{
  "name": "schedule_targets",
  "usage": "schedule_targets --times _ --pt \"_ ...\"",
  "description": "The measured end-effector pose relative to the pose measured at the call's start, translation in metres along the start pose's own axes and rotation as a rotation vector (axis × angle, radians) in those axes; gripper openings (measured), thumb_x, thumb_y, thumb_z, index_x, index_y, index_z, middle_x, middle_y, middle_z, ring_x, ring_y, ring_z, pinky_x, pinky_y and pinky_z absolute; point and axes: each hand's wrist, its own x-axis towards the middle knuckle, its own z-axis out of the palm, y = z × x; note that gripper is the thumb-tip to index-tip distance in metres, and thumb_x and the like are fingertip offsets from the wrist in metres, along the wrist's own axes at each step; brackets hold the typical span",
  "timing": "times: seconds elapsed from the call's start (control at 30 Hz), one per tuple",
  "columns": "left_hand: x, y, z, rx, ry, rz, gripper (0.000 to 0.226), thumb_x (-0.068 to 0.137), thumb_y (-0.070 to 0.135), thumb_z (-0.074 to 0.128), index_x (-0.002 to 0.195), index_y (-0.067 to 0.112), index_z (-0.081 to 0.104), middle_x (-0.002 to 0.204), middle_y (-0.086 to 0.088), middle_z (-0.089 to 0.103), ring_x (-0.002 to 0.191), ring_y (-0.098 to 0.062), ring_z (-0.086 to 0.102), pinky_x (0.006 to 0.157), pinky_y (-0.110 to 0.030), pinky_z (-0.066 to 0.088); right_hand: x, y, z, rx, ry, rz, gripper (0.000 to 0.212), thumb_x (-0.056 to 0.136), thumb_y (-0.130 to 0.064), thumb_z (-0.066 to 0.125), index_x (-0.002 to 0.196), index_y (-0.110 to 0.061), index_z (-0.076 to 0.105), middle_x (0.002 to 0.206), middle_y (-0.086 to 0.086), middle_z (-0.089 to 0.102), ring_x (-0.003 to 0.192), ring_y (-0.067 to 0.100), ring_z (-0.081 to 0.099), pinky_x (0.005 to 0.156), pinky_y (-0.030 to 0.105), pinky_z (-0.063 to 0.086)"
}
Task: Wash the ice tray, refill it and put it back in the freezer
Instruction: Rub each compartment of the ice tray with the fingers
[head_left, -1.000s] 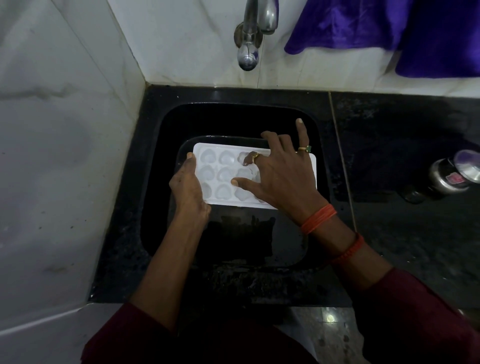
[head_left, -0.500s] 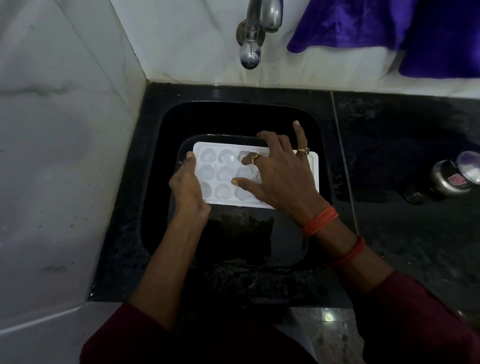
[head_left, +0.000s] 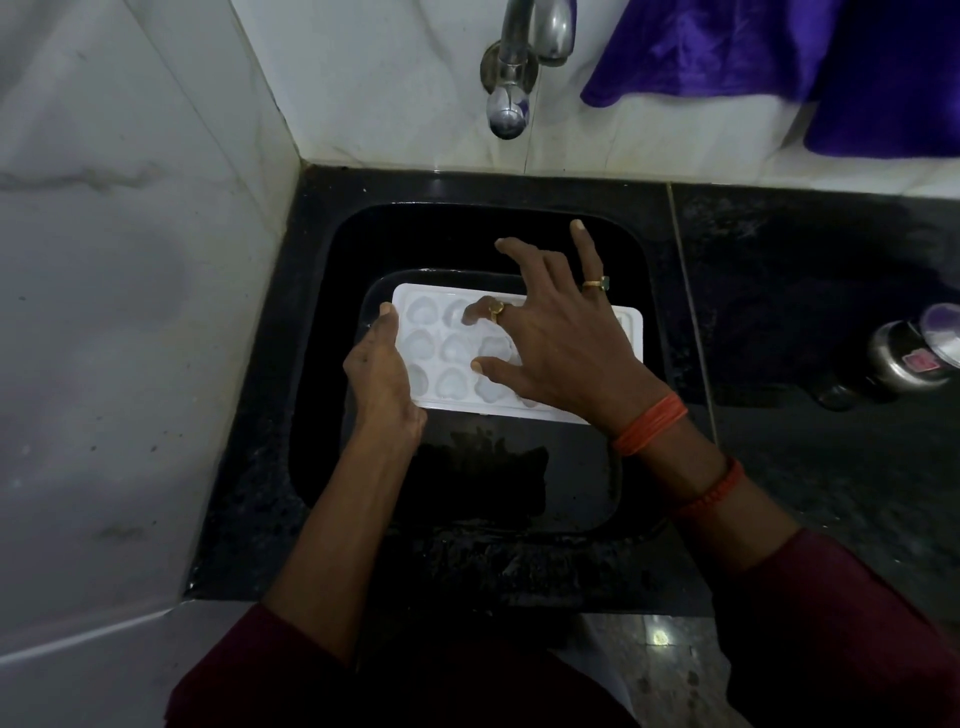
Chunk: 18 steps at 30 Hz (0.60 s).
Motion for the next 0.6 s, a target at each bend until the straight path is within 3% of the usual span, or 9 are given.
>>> schedule_targets --times 0.17,0.33,0.47,0.6 --pt "0.002 -0.002 -0.002 -0.015 -0.007 0.002 0.031 0.101 0.038 0.063 0.109 0.010 0.073 0.103 -0.012 0.078 0.089 -0.033 0.077 0.064 -0.040 0.062 0.000 -0.002 0.001 -0.003 -0.020 -0.034 0.048 0.083 -0.060 0.060 0.120 -0.031 0.070 0.152 0.015 0.040 0.139 0.032 0.038 0.122 0.059 -0.001" --pt "0.011 -0.006 -0.006 0.006 -0.042 -0.026 0.030 0.104 0.038 0.058 0.097 0.010 0.069 0.087 -0.009 0.075 0.076 -0.029 0.074 0.053 -0.034 0.060 0.000 -0.008 0.004 -0.017 -0.026 -0.052 0.051 0.084 -0.055 0.048 0.119 -0.027 0.072 0.150 0.016 0.044 0.136 0.034 0.042 0.122 0.059 0.002" --pt "0.018 -0.008 -0.007 0.055 -0.068 -0.003 0.027 0.106 0.029 0.055 0.090 0.010 0.064 0.076 -0.005 0.069 0.084 -0.043 0.072 0.048 -0.026 0.055 0.000 -0.008 0.004 -0.036 -0.029 -0.071 0.051 0.084 -0.055 0.047 0.115 -0.024 0.074 0.149 0.017 0.045 0.135 0.035 0.043 0.121 0.062 0.006" --pt "0.004 -0.004 -0.005 0.002 -0.018 -0.002 0.031 0.103 0.038 0.060 0.103 0.008 0.070 0.090 -0.008 0.075 0.066 -0.022 0.075 0.051 -0.031 0.058 0.003 -0.005 -0.001 -0.052 0.031 -0.117 0.047 0.079 -0.056 0.064 0.106 -0.018 0.075 0.149 0.019 0.045 0.133 0.038 0.045 0.120 0.064 0.008"
